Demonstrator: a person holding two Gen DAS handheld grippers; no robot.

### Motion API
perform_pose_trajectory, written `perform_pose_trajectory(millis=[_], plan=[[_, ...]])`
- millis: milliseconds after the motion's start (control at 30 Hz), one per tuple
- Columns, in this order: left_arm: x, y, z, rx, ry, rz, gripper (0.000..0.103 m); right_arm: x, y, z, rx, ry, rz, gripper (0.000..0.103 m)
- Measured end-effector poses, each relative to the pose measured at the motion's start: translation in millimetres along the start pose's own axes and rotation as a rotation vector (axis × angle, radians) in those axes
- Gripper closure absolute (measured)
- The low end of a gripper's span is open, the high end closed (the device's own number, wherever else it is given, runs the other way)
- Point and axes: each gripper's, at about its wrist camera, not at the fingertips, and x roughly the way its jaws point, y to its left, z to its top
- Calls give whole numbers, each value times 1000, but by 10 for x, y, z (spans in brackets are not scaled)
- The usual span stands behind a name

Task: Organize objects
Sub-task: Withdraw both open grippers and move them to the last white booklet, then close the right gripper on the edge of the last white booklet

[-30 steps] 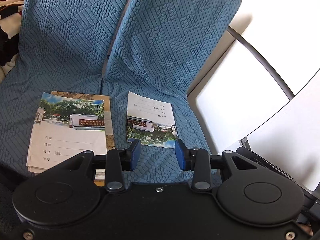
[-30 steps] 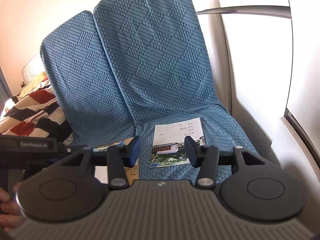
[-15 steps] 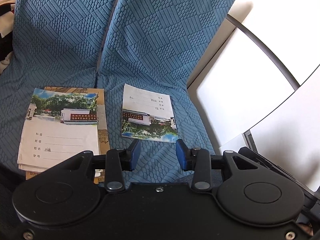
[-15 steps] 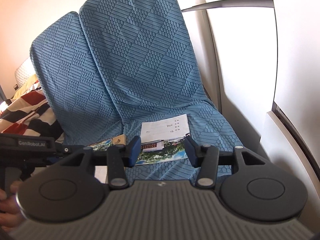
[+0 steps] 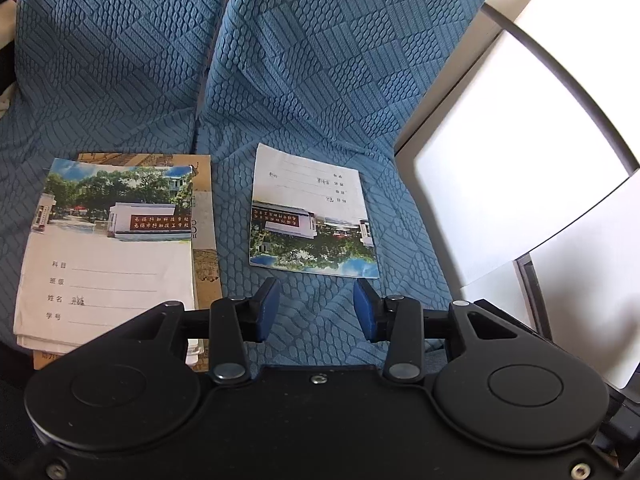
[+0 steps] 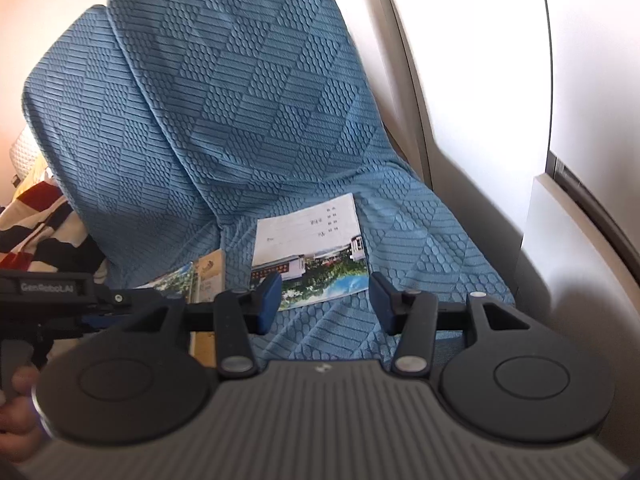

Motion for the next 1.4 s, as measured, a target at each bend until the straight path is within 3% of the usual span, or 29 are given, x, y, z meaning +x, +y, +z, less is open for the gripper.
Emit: perform_pose_trajectory(millis=[367, 600, 833, 1100, 1300, 1400], plan=[[647, 131, 234, -20, 81, 21, 64, 683, -168, 116, 53, 91, -12, 53], [1061, 204, 360, -14, 134, 26, 63, 1184, -247, 136, 60, 164, -21, 70], [1421, 179, 457, 22, 172, 32, 63, 1553, -281, 134, 61, 204, -33, 74], [1694, 174, 522, 39, 206, 33, 63, 1763, -344, 134, 64, 223, -59, 76], [1852, 248, 460, 21, 249, 49, 64, 1791, -265, 116, -10, 213, -79, 77], [1847, 262, 455, 28, 238, 45, 64, 1796, -261, 115, -16, 214, -75, 73]])
